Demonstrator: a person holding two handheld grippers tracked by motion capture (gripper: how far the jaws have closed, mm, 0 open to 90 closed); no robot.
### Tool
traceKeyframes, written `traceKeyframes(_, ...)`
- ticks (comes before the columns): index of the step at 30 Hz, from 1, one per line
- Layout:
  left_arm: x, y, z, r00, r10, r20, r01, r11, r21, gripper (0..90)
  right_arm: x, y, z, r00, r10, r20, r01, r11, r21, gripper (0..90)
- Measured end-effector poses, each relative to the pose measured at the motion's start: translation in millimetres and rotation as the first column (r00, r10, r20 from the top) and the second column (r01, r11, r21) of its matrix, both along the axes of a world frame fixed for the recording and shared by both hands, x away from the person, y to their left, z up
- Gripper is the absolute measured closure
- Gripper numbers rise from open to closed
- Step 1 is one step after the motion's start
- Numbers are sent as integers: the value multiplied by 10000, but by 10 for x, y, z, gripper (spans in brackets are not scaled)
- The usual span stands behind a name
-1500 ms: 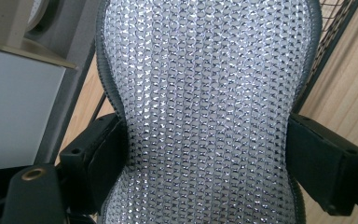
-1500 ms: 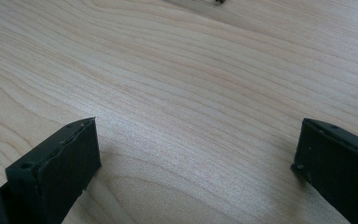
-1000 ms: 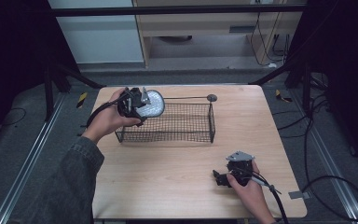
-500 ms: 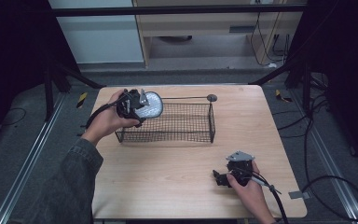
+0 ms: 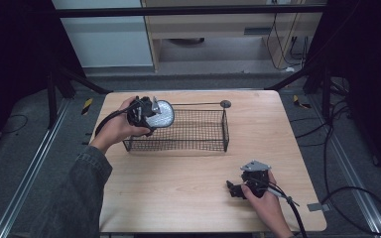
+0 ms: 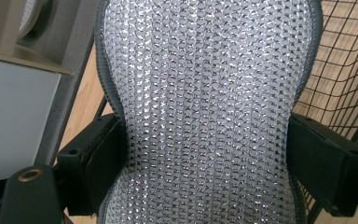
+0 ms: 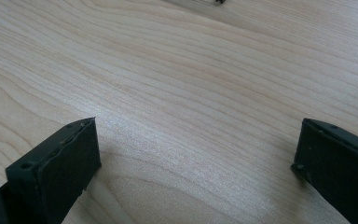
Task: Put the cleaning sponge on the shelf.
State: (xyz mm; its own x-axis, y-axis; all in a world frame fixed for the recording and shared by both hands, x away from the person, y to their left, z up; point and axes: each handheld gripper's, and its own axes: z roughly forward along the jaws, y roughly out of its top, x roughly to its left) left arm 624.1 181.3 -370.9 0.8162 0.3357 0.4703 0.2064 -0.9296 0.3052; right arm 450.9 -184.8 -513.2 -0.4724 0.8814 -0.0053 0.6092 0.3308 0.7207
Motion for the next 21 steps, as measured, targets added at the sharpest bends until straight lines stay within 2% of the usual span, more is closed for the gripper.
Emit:
traceKeyframes(11,9,0,-65,9997,-65,-247,60,9998,-192,133,0,0,0,10000,1,1,-1,10000,0,4)
traceKeyframes(16,30,4,-111,9995,-39,-318,35,9999,-104,131,-1,1,1,10000,-6,-14,6,10000,8,4)
traceKeyframes(21,50,2,-112,9992,-40,-387,26,9994,-358,109,-1,-1,1,10000,1,-14,-1,10000,-10,4)
